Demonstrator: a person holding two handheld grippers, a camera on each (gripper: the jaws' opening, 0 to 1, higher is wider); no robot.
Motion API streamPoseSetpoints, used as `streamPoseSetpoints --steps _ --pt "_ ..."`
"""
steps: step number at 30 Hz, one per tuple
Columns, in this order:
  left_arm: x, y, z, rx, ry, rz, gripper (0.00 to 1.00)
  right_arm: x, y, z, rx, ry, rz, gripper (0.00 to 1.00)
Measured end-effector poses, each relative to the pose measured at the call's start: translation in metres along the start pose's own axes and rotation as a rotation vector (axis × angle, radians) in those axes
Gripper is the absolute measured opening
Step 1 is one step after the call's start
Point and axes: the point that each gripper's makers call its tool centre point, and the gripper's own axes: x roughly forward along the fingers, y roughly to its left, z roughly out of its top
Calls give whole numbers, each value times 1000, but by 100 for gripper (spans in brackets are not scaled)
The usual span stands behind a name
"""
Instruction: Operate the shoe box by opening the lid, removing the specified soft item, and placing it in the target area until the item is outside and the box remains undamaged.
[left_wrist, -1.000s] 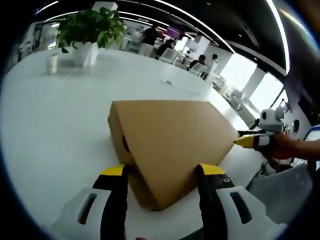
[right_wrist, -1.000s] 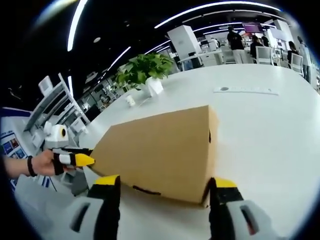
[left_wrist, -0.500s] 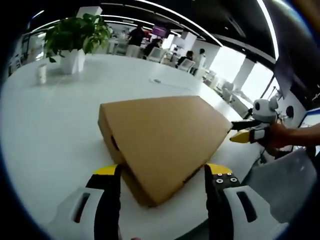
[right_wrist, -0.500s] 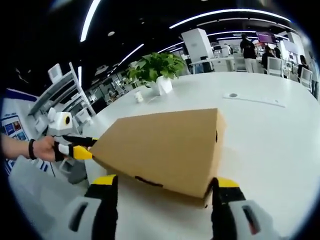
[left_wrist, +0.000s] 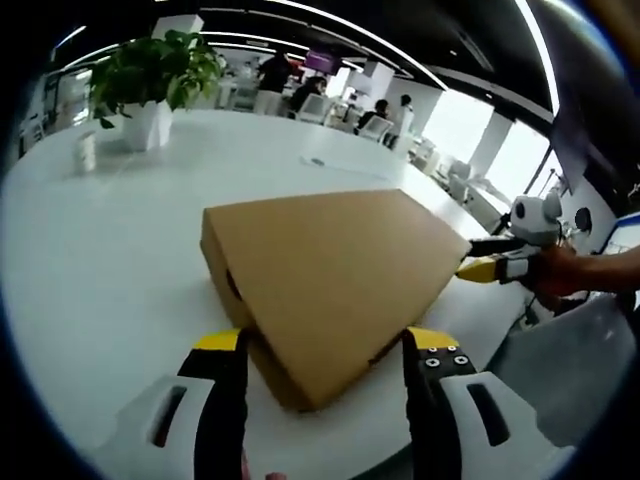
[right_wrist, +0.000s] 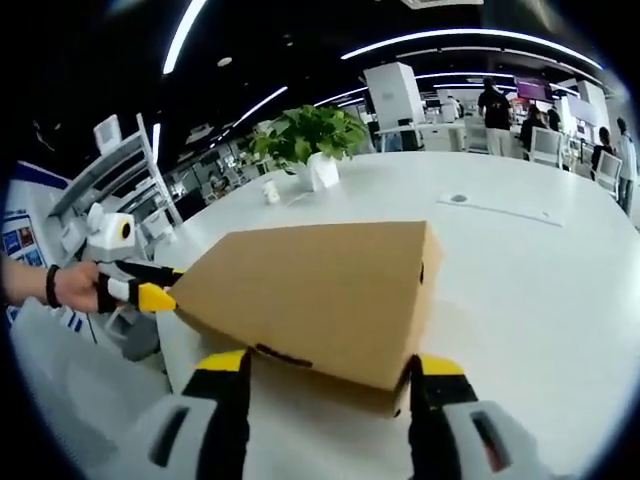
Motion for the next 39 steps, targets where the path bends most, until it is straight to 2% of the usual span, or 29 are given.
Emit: streamPoseSetpoints --steps 9,17,31,39 --pt "-5 -1 2 -3 -9 14 61 -5 1 2 8 -5 0 60" --pt "-13 -6 13 -42 -36 11 61 -12 4 10 30 -29 4 58" --pt "-23 -8 24 -26 -67 13 58 -18 5 16 30 -40 10 55" --pt "-30 -21 25 -7 -79 4 58 -20 6 19 34 -43 15 54"
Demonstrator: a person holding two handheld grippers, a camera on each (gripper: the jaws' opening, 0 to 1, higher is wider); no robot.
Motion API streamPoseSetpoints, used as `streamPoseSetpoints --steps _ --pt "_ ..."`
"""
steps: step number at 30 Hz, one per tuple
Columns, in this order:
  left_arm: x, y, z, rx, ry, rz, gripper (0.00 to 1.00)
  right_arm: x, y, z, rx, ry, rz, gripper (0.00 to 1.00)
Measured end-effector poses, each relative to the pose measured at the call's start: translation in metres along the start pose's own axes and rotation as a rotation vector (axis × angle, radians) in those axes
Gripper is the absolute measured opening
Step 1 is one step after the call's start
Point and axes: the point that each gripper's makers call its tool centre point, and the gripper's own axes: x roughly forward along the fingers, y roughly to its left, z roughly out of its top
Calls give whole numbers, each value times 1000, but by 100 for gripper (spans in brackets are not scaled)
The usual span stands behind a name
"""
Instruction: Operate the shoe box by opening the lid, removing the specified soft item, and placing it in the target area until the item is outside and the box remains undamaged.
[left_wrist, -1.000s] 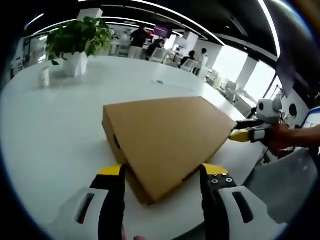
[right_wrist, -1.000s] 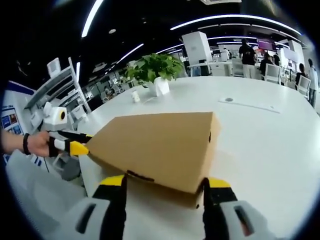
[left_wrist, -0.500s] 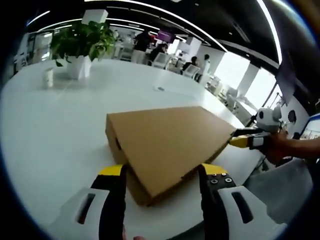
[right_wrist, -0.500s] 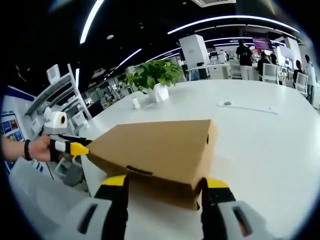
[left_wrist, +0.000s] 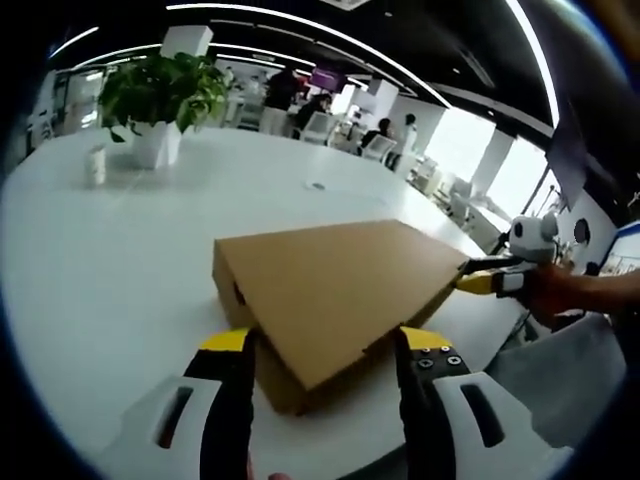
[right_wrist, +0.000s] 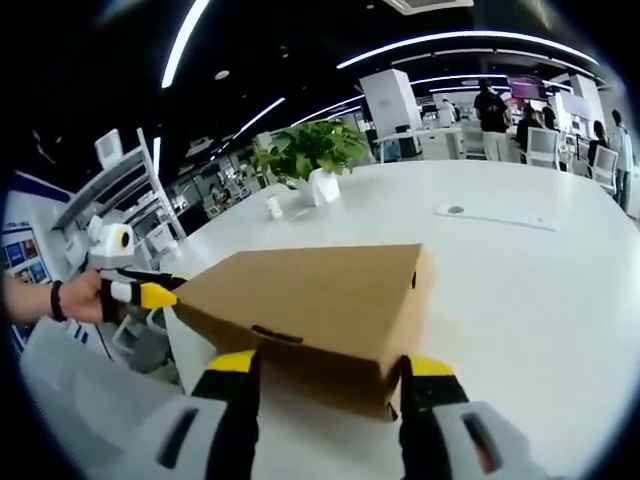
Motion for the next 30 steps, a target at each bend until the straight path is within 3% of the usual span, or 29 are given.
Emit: streamPoseSetpoints --steps 2,6,13,30 --pt "-1 -1 -3 116 41 4 57 -2 1 3 13 -11 2 54" --pt "-2 -5 -2 159 59 3 58 -4 2 6 20 -21 5 53" --pt "-4 -2 0 166 43 11 55 -7 3 10 23 -26 4 52" --pt "-9 -1 10 276 46 12 55 -15 4 26 50 -41 18 49"
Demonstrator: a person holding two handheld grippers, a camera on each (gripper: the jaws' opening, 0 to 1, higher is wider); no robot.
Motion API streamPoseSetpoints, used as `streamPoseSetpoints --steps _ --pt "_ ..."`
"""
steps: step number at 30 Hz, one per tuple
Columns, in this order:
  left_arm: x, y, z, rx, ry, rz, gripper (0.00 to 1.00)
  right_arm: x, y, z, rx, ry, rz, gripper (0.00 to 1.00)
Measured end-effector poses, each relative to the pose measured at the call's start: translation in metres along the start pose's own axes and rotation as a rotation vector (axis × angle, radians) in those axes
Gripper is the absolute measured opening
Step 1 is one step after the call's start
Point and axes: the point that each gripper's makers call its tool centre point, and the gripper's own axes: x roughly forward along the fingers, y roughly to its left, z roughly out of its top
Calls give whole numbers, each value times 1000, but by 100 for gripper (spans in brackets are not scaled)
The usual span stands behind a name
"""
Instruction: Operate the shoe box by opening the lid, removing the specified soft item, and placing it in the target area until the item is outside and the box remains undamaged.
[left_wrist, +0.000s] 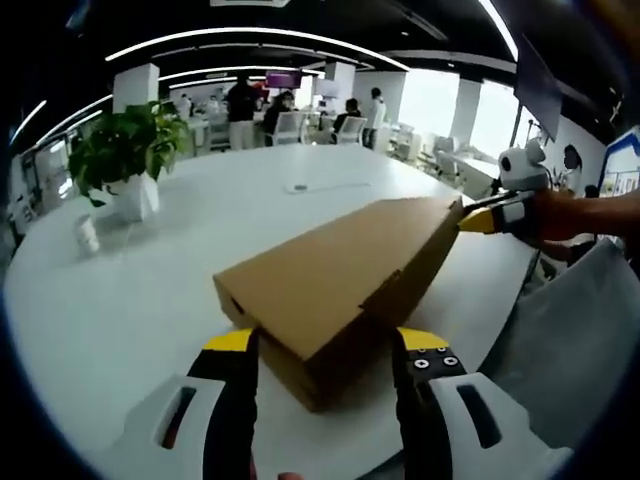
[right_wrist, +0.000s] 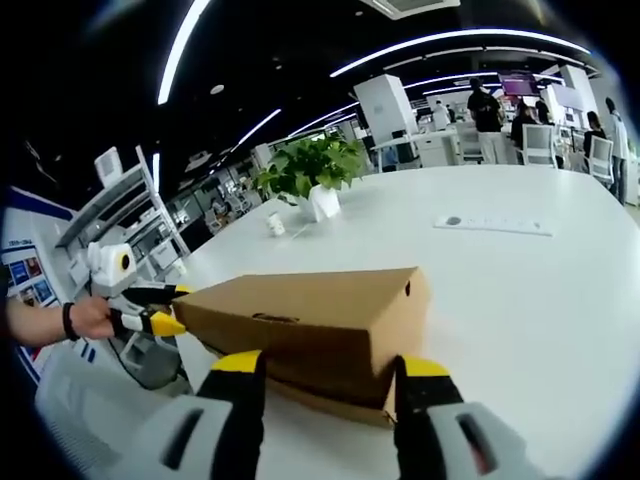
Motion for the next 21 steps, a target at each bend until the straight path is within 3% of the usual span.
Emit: streamPoseSetpoints --steps 12,13,17,21 --pt "-2 3 3 108 20 18 52 -4 2 9 15 -21 2 48" --pt "-2 6 3 146 22 38 51 -4 3 10 14 -21 3 48" --pt "-2 6 5 137 16 39 50 -5 2 14 7 -17 4 48" --pt "-3 12 12 172 1 86 46 -6 4 24 -4 -26 5 47"
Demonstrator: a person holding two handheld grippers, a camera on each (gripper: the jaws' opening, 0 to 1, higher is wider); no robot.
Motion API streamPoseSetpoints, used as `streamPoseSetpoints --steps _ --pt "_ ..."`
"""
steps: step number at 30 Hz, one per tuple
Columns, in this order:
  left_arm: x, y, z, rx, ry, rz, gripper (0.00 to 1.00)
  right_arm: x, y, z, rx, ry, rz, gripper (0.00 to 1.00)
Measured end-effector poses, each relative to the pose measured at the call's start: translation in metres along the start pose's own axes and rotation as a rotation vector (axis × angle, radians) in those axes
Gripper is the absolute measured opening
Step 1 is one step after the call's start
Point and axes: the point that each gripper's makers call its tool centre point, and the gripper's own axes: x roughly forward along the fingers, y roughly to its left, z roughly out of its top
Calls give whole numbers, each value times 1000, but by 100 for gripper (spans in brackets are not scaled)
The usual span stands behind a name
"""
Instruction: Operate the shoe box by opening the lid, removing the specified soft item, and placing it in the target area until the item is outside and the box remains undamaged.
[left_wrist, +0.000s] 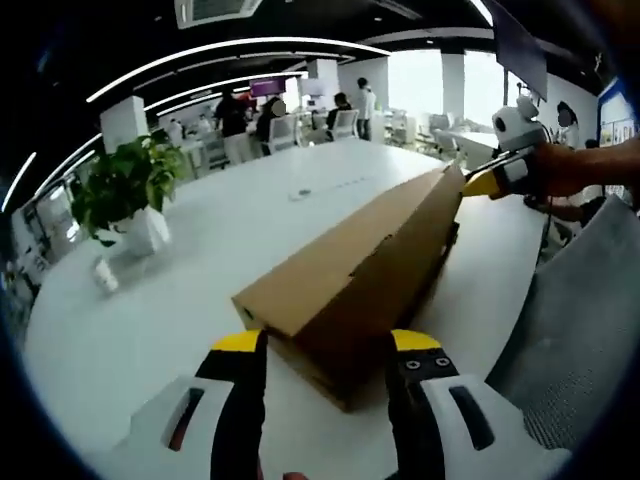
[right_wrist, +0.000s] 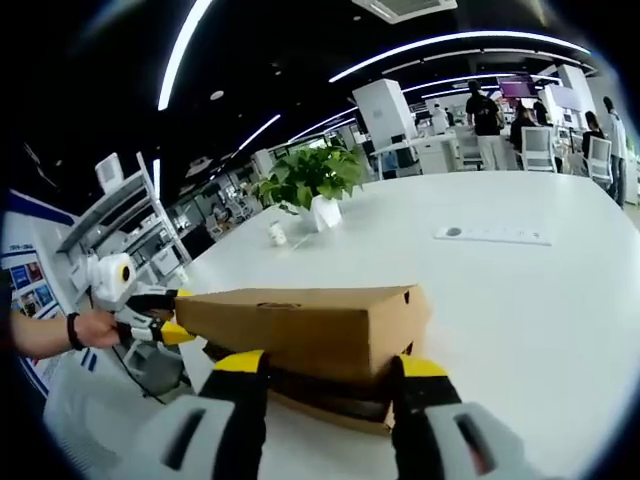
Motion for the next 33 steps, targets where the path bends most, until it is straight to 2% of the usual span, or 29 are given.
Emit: streamPoseSetpoints --steps 5,6,7,8,9,10,11,14,19,33 --pt "1 8 5 12 -15 47 41 0 1 9 -20 -4 4 47" --pt "2 9 6 12 -17 51 40 0 1 9 -46 3 -2 44" --pt "2 11 8 9 -25 60 39 -2 -6 9 -136 22 -42 38" --pt "1 15 10 7 -29 76 37 -4 -13 9 -182 34 -85 31" --pt "1 17 11 4 -31 74 35 -2 -9 8 -158 35 -57 22" --pt "2 19 12 -4 -36 78 34 -1 0 12 -126 8 -6 16" --pt "2 21 13 -4 -37 84 32 0 4 15 -107 -11 3 16" --pt "3 27 17 -17 -50 106 28 5 4 14 -168 15 -20 19" --pt "1 40 26 -73 -84 146 18 13 5 16 -166 15 -30 24" --pt "2 54 37 -106 -106 183 11 14 -22 29 -145 6 -109 26"
